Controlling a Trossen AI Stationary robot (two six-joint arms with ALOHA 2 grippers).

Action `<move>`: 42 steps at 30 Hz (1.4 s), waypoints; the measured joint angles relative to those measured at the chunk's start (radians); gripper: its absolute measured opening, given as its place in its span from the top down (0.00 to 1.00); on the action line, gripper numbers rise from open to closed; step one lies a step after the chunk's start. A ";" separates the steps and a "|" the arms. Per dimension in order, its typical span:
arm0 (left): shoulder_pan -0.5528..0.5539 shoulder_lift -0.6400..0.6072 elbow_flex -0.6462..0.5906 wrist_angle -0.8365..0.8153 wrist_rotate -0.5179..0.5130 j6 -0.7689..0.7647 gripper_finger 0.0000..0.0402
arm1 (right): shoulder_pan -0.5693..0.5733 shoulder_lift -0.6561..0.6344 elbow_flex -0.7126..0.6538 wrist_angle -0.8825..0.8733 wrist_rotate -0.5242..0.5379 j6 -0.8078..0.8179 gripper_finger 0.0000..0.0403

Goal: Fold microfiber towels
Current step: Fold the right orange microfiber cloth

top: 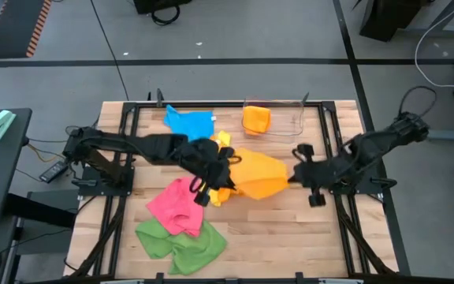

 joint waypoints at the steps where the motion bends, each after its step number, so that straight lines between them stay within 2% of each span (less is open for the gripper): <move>1: -0.014 0.001 0.000 0.011 -0.015 -0.007 0.98 | 0.018 0.016 0.007 -0.003 -0.003 0.023 0.99; 7: -0.086 -0.013 0.068 0.045 -0.023 -0.028 0.94 | 0.154 0.076 0.101 0.017 -0.053 0.151 0.99; 12: -0.139 -0.014 0.173 0.029 -0.021 0.008 0.97 | 0.258 0.089 0.249 0.025 -0.065 0.179 0.99; 17: -0.139 -0.016 0.283 -0.018 -0.021 0.013 0.97 | 0.337 0.089 0.419 -0.048 0.022 0.176 0.99; 21: -0.102 -0.016 0.287 -0.086 -0.021 -0.021 0.93 | 0.345 0.084 0.476 -0.179 0.115 0.211 0.99; 25: -0.049 -0.015 0.199 -0.152 -0.022 -0.066 0.95 | 0.285 0.085 0.420 -0.252 0.141 0.242 0.99; 32: 0.024 -0.013 0.004 -0.118 -0.021 -0.064 0.97 | 0.113 0.088 0.166 -0.237 0.145 0.210 0.99; 37: 0.085 -0.026 -0.008 -0.163 -0.023 -0.057 0.93 | -0.020 0.089 0.016 -0.217 0.214 0.133 0.99; 42: 0.137 -0.051 -0.005 -0.227 -0.019 -0.040 0.97 | -0.159 0.088 -0.094 -0.051 0.232 -0.079 0.99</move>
